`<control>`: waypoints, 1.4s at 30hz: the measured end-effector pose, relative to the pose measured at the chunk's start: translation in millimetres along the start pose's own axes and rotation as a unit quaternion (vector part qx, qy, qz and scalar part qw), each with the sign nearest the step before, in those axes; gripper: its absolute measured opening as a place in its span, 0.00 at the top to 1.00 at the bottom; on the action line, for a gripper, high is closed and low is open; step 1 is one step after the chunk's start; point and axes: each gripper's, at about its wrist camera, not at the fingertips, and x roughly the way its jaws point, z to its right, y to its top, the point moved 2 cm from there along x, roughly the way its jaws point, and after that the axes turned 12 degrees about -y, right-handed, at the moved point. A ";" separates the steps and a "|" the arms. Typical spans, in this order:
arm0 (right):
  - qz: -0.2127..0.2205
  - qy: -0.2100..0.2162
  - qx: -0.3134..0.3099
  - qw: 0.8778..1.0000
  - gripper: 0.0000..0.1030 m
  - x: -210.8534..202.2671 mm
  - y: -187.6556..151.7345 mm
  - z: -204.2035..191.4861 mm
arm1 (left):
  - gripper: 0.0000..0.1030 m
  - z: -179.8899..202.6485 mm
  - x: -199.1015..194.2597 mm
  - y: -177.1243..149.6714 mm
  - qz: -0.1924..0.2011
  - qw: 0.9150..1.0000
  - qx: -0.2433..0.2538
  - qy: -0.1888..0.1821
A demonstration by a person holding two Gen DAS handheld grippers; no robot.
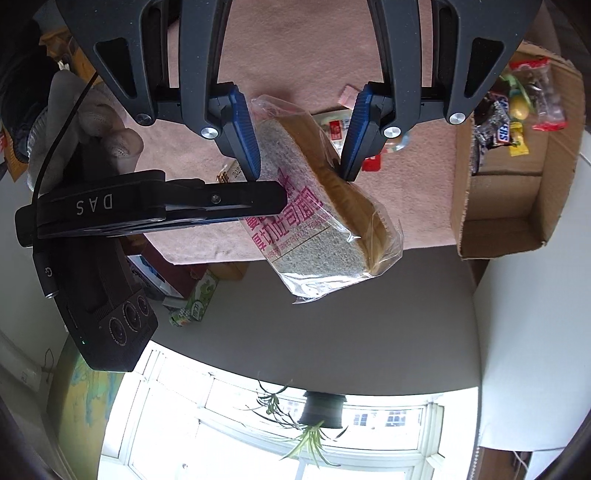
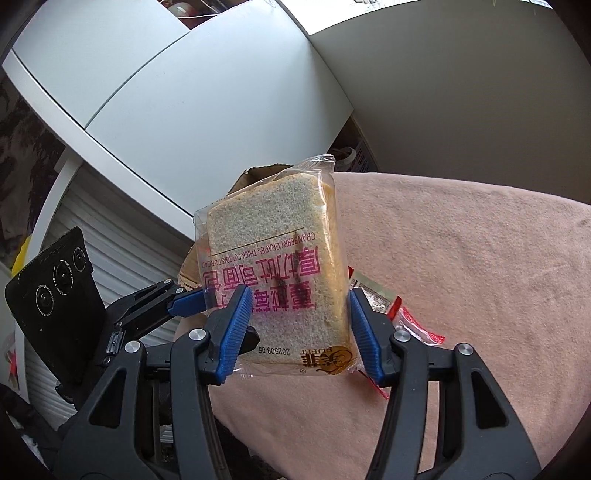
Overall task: Organize snacks
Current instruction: 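Lift the bread loaf with both grippers into the box and release it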
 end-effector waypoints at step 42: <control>-0.052 -0.020 -0.088 0.995 0.45 171.6 89.9 -126.9 | 0.57 -168.7 -50.1 -8.7 0.043 0.980 -0.110 0.157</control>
